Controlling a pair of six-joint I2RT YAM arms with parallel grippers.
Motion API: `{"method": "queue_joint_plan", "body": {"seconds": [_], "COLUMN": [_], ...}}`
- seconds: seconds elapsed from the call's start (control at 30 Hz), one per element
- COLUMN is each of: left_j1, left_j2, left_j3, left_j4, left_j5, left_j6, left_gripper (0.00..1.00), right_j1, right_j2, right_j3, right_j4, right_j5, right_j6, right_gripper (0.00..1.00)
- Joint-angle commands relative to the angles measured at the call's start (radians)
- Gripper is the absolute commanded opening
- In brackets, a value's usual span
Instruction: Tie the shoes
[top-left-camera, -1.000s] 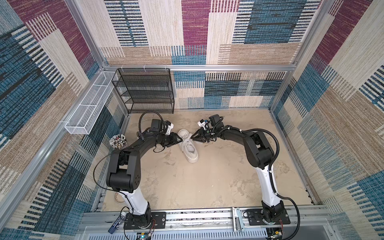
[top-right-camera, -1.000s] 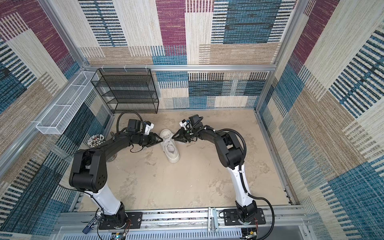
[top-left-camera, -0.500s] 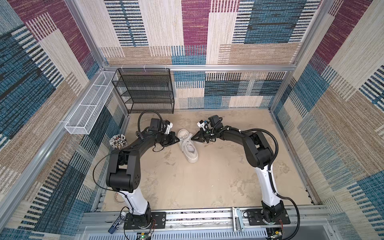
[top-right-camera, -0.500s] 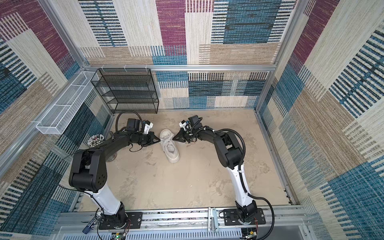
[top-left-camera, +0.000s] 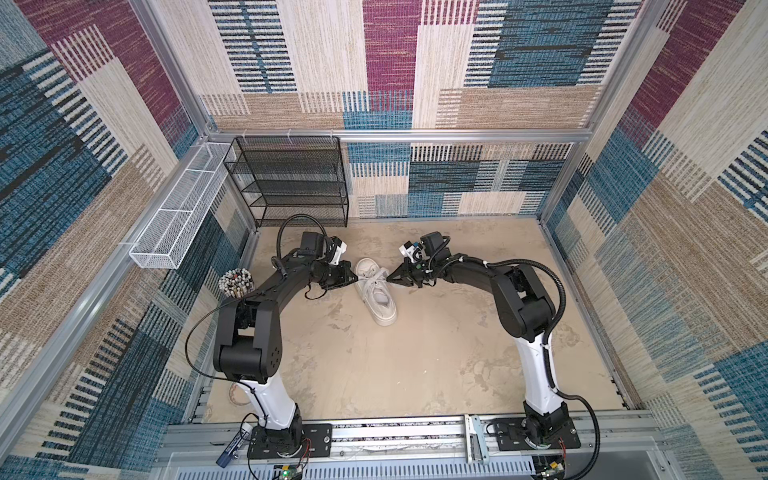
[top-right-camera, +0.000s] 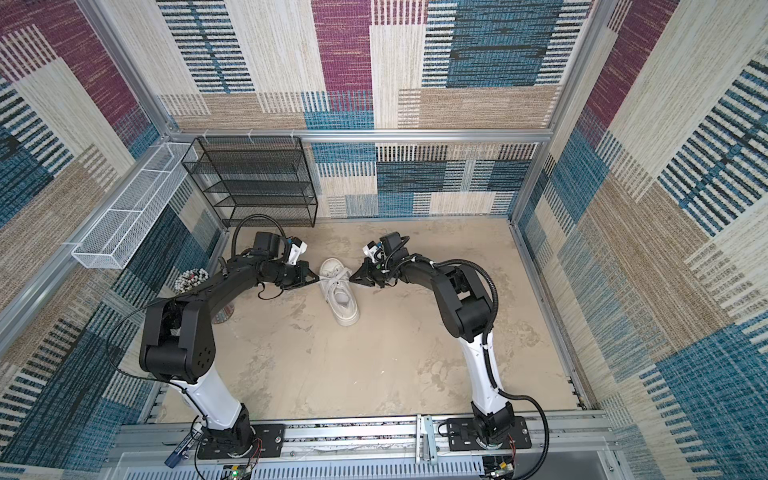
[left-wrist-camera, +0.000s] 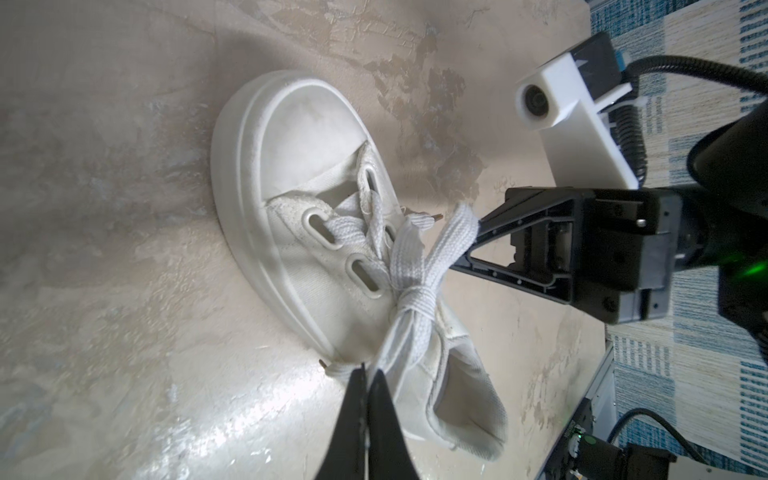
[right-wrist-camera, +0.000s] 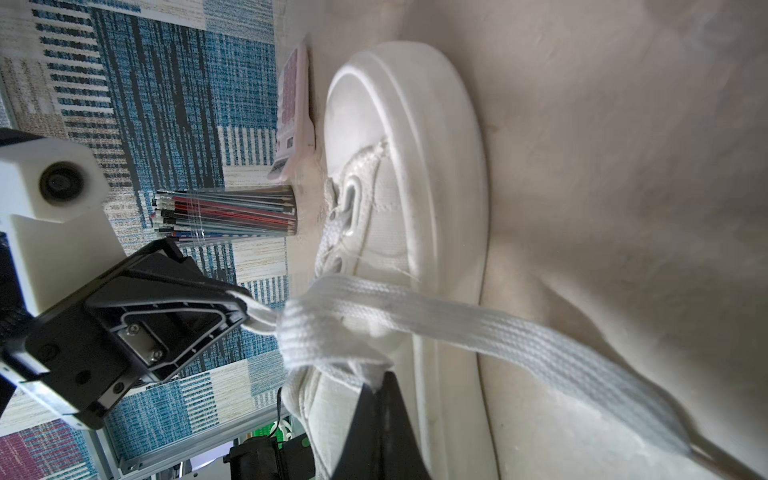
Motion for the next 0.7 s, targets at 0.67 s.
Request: {"method": "queue_joint_plan", "body": {"seconds": [0.67], "left_j1": [0.005], "left_j2": [-0.008], "left_j3": [0.02], "left_j4": [-0.039], "left_j5": [-0.058], "left_j6": [0.056], "left_gripper": [0.0], "right_j1": [-0.016], "right_j2": [-0.034], "right_j3": [-0.031], "right_j4": [0.041], "right_j5": [0.042], "right_j6": [0.016], "right_gripper": [0.0]}}
